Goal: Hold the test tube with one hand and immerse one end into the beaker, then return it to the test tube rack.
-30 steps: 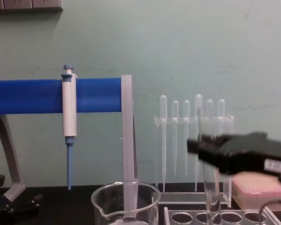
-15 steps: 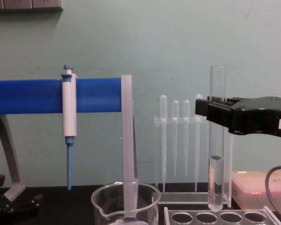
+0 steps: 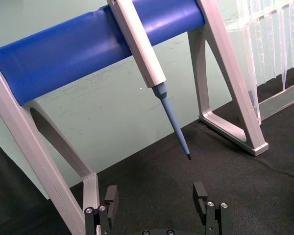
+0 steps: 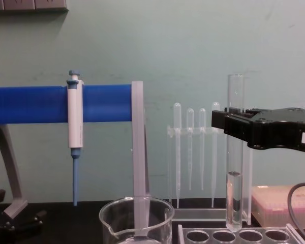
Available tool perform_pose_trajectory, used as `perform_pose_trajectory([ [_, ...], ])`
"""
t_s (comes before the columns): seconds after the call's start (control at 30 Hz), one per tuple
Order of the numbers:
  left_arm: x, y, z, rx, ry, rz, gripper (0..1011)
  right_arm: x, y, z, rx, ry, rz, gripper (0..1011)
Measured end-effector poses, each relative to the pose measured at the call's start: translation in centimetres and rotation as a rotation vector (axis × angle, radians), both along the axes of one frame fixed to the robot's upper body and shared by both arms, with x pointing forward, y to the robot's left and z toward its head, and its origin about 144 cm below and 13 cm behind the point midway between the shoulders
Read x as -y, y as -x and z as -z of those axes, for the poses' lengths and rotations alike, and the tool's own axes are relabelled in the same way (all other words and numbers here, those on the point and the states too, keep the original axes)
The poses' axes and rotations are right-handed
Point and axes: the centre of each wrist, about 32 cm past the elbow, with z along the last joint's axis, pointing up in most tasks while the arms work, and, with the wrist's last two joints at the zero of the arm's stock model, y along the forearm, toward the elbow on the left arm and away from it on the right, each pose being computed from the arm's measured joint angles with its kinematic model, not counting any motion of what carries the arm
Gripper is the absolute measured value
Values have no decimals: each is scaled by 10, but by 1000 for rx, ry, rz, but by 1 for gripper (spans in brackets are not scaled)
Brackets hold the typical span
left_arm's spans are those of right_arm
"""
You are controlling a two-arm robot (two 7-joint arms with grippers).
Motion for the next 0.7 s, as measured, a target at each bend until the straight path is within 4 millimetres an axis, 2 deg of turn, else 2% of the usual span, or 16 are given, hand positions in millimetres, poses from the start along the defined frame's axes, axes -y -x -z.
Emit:
perform_pose_trajectory([
  [0.7,0,0,0,0,0,0,1000,0,0,1,-1,2,-1,229],
])
